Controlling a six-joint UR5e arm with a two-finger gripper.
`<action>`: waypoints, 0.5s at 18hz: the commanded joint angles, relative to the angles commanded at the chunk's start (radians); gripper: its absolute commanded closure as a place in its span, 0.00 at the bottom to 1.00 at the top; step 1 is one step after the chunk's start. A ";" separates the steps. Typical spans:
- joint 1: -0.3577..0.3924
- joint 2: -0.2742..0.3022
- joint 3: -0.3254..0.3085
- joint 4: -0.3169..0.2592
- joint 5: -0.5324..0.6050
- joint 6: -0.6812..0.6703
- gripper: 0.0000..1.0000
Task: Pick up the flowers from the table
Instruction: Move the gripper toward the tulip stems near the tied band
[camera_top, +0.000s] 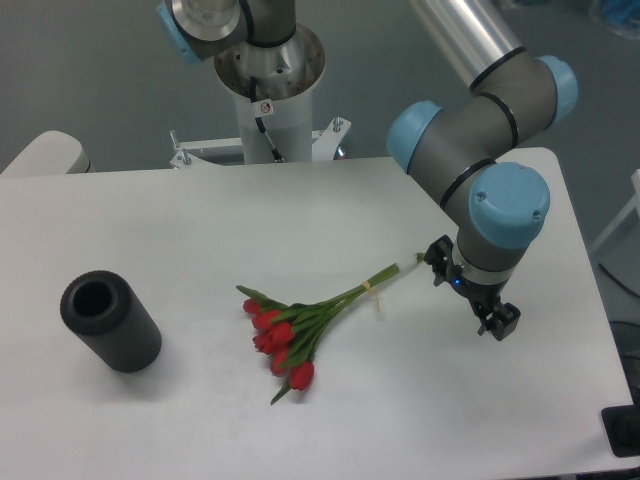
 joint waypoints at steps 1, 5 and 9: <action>0.002 -0.001 0.000 -0.001 -0.002 0.008 0.00; 0.029 0.002 0.008 0.008 -0.003 0.031 0.00; 0.018 0.024 -0.037 0.005 0.000 0.014 0.00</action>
